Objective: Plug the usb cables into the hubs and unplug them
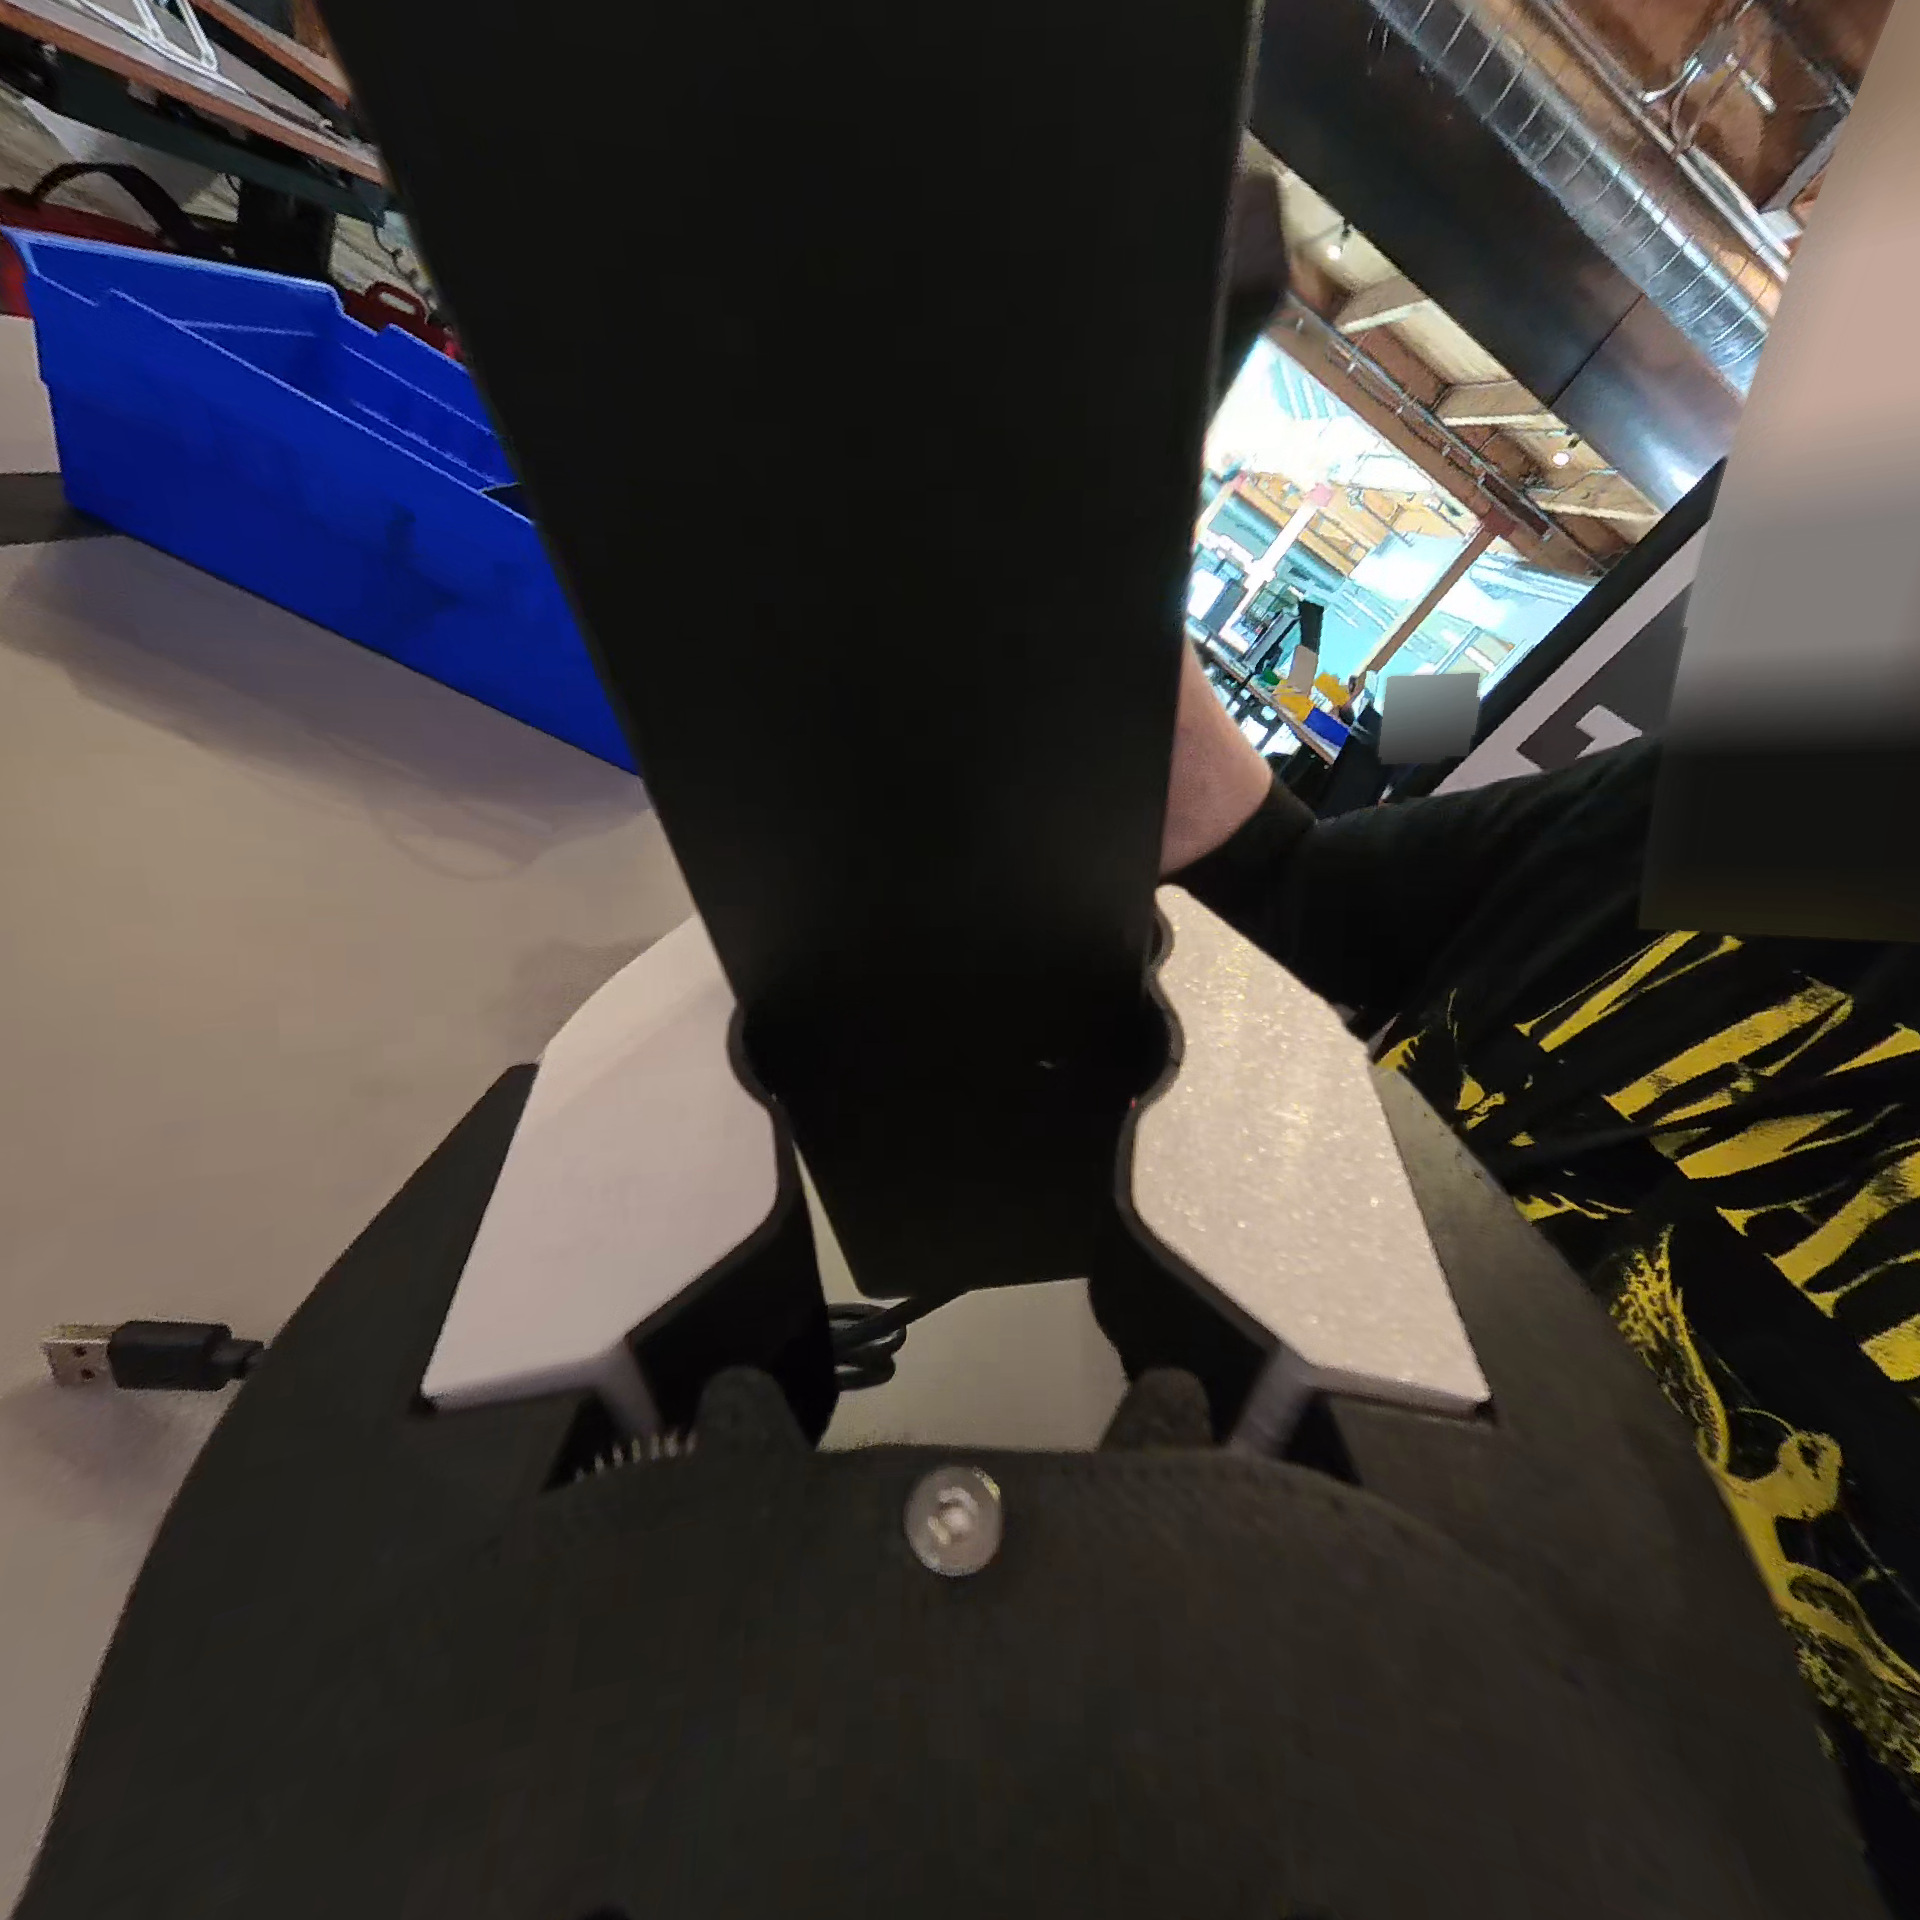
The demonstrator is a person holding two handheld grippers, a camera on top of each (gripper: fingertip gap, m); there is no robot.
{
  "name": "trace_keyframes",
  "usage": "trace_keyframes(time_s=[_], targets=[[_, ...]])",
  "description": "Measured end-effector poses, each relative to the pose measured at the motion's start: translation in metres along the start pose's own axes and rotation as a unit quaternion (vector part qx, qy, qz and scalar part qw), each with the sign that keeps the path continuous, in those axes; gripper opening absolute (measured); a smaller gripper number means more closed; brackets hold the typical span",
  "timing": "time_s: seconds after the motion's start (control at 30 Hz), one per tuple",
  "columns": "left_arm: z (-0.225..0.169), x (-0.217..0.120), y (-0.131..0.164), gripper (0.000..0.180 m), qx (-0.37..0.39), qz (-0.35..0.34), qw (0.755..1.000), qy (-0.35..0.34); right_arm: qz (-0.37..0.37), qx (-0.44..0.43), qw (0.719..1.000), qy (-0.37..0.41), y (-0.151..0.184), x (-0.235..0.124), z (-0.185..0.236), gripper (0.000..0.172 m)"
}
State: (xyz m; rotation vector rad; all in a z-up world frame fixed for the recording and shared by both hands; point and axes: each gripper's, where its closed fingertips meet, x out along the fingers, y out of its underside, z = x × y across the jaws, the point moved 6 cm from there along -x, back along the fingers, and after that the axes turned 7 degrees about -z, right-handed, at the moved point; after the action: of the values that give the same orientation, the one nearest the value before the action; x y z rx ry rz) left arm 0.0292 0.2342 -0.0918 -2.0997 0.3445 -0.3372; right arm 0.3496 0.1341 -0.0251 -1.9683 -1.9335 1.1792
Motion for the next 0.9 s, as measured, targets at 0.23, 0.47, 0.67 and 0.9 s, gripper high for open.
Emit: trace_keyframes(time_s=[0.23,0.47,0.67,0.9], targets=[[0.002,0.005,0.004,0.066,-0.013,-0.007,1.000,0.007,0.147,0.102,0.983,-0.048,0.127,0.046,-0.046,0.017],[0.008,0.015,0.010,0.066,-0.005,0.015,1.000,0.000,0.119,0.128,0.984,-0.022,0.112,0.040,-0.045,0.056],[0.006,0.041,0.019,0.066,0.058,0.071,0.996,-0.016,-0.146,0.232,0.949,-0.155,-0.056,0.036,0.026,0.069],[-0.006,0.059,0.033,0.066,0.110,0.123,0.986,-0.013,-0.270,0.389,0.803,-0.363,-0.149,0.078,0.123,0.096]])
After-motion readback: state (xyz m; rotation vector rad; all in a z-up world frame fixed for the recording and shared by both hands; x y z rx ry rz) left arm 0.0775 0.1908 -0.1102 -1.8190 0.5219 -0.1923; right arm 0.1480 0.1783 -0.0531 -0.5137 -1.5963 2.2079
